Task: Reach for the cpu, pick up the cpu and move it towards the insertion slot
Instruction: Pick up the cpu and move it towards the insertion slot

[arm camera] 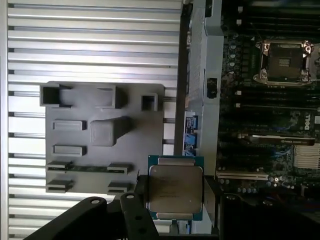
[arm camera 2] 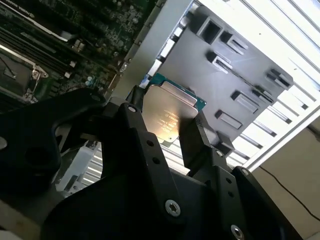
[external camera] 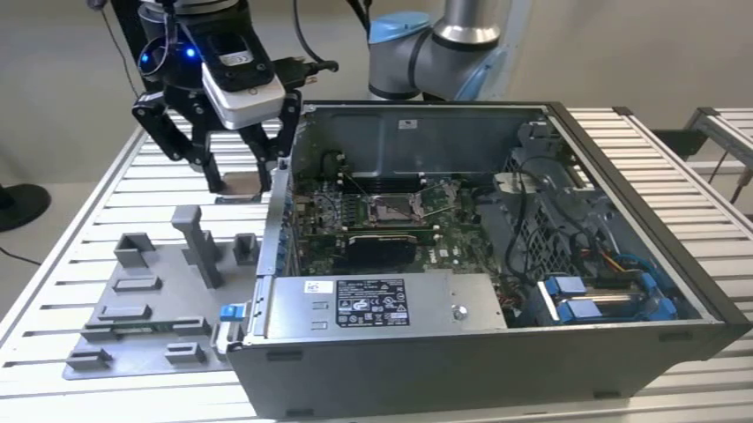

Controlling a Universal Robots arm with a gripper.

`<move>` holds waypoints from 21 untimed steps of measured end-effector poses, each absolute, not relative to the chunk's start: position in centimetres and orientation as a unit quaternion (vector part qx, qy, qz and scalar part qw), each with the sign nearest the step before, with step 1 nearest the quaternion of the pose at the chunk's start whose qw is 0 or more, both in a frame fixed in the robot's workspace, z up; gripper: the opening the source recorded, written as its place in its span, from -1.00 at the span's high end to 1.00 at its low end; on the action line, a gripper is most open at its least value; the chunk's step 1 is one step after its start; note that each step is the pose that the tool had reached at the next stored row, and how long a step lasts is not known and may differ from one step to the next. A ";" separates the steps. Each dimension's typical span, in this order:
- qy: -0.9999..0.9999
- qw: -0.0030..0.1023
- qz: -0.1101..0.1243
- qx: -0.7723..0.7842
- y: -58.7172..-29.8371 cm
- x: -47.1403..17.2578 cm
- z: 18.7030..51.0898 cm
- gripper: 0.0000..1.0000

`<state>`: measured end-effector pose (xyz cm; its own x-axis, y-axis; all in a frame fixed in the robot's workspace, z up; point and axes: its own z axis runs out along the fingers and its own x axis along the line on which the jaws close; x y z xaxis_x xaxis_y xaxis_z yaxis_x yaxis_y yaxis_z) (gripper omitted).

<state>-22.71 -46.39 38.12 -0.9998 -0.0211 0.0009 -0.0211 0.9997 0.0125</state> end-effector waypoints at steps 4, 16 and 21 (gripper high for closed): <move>-1.000 0.001 -0.006 0.011 -46.4 -22.0 38.1 1.00; -1.000 0.001 -0.006 0.011 -46.4 -20.7 38.1 1.00; -1.000 0.001 -0.006 0.011 -46.4 -20.5 38.1 1.00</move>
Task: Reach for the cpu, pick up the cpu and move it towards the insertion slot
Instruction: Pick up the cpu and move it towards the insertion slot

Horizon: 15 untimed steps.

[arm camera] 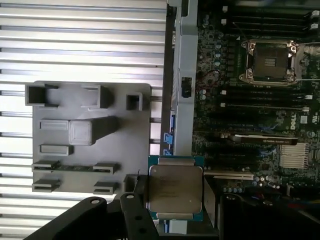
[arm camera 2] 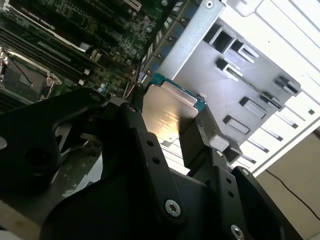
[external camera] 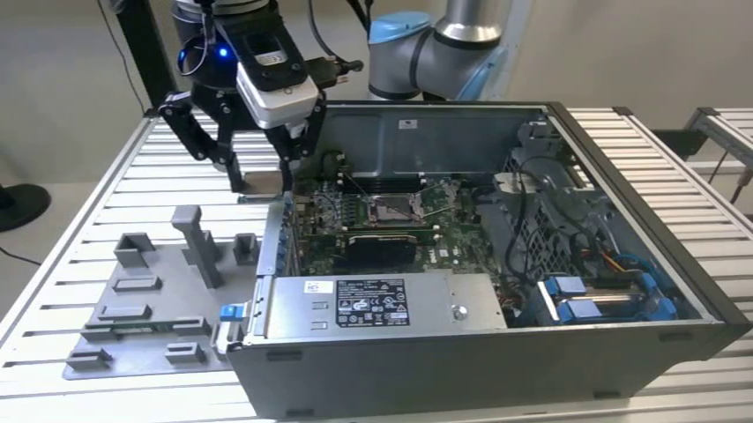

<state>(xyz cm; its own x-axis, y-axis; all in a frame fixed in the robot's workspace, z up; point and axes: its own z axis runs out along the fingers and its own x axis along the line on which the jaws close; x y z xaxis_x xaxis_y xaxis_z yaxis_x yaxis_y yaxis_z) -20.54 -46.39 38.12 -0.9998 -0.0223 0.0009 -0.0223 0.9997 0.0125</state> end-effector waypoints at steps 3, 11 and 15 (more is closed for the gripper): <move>-1.000 0.001 -0.006 0.011 -46.4 -20.1 38.1 1.00; -1.000 0.001 -0.006 0.011 -46.4 -18.3 38.1 1.00; -1.000 0.001 -0.006 0.011 -46.4 -17.4 38.1 1.00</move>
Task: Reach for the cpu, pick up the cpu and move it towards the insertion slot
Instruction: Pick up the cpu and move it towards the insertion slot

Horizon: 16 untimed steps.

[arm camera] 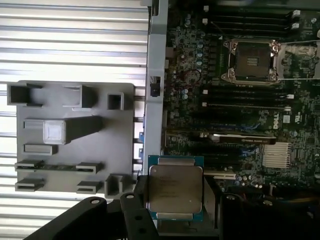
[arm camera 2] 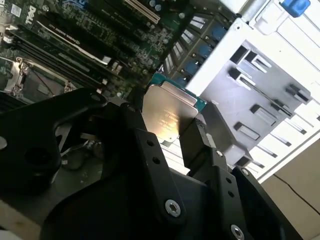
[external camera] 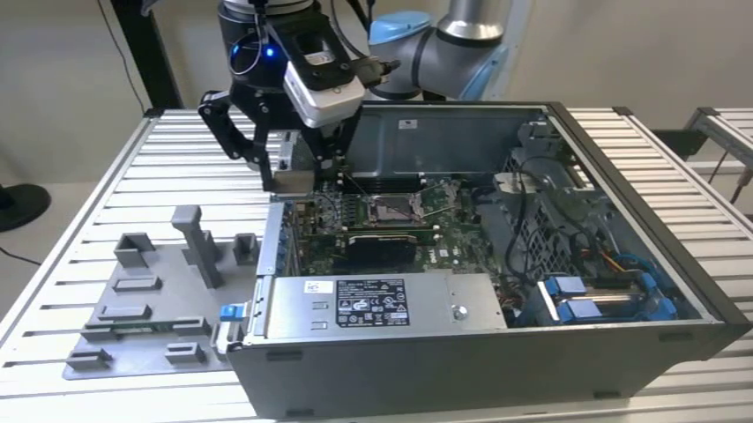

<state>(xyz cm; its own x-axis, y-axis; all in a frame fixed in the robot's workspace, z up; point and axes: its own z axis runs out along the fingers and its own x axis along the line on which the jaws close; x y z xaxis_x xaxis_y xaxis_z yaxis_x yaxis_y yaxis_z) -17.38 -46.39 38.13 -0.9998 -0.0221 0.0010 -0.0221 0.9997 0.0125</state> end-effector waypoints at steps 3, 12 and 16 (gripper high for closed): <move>-1.000 0.001 -0.006 0.011 -46.4 -16.6 38.1 1.00; -1.000 0.001 -0.006 0.011 -46.4 -14.5 38.1 1.00; -1.000 0.001 -0.006 0.011 -46.4 -13.7 38.1 1.00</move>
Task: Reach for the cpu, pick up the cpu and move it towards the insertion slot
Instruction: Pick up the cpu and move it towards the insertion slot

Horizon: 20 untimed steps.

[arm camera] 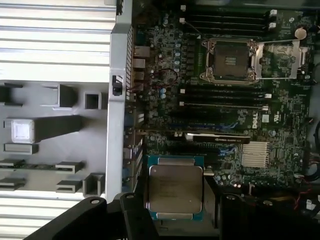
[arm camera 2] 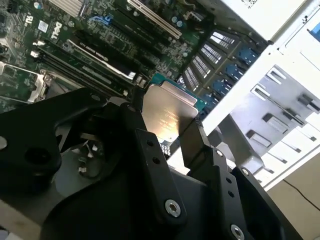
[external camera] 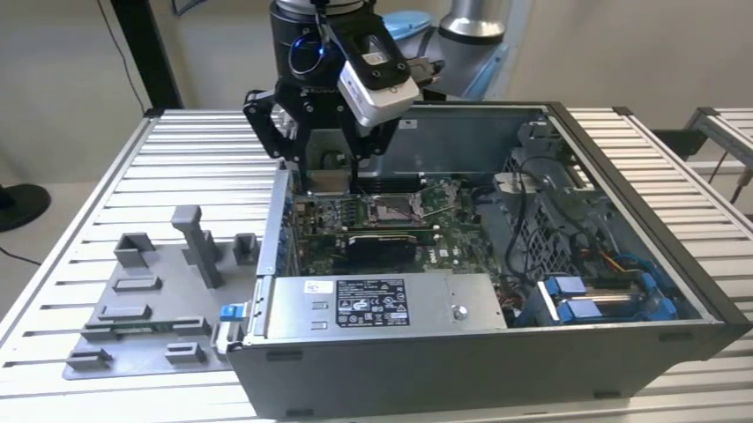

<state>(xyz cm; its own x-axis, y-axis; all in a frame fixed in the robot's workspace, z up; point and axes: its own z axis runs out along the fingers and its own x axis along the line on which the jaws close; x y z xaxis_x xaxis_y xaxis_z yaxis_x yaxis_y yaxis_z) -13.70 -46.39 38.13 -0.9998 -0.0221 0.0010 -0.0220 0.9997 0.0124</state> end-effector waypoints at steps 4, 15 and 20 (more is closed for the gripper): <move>-1.000 0.001 -0.006 0.011 -46.4 -12.9 38.1 1.00; -1.000 0.001 -0.006 0.011 -46.0 -10.2 38.1 1.00; -1.000 0.001 -0.006 0.011 -45.1 -9.1 38.1 1.00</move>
